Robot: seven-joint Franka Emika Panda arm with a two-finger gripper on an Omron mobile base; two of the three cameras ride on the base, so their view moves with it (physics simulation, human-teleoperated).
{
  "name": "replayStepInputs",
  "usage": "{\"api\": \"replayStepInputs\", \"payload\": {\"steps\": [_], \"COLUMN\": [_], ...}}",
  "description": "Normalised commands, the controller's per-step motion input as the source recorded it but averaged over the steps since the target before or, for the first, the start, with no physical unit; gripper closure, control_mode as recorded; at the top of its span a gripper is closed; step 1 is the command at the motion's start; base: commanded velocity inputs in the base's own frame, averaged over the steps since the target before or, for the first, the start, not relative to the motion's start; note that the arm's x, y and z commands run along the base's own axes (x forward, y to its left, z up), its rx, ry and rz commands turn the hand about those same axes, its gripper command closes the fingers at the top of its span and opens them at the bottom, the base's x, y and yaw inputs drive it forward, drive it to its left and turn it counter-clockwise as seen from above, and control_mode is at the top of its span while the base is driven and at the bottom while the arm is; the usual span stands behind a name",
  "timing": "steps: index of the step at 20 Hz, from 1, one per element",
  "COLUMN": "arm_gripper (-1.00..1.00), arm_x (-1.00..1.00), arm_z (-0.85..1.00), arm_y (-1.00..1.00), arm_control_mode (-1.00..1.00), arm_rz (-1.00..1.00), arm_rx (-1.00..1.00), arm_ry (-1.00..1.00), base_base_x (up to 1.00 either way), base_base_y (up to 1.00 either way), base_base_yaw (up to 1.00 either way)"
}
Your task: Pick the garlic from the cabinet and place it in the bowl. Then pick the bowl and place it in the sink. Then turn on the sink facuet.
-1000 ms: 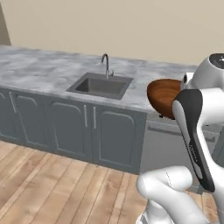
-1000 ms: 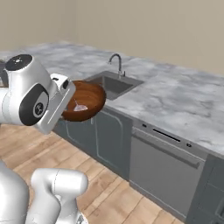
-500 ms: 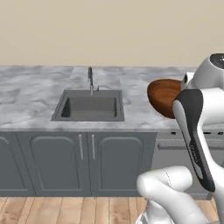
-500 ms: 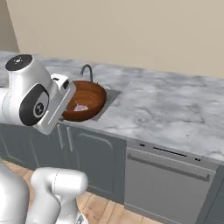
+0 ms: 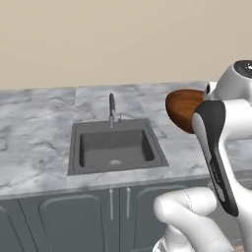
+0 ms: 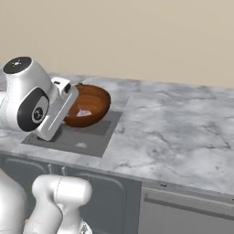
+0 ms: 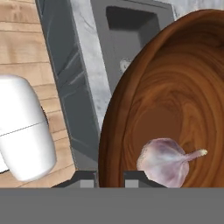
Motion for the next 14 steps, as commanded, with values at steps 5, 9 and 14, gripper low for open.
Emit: {"api": "replayStepInputs", "payload": {"steps": [5,9,14], "arm_gripper": [1.00,1.00,1.00], "arm_x": [0.00,0.00,0.00], "arm_z": [0.00,0.00,0.00], "arm_y": [0.00,0.00,0.00], "arm_control_mode": [1.00,1.00,1.00], "arm_rz": [0.00,0.00,0.00], "arm_rx": [0.00,0.00,0.00], "arm_ry": [0.00,0.00,0.00], "base_base_x": [0.50,0.34,0.67], "base_base_y": [0.11,0.22,0.00], "base_base_yaw": [-0.34,-0.06,0.04]}}
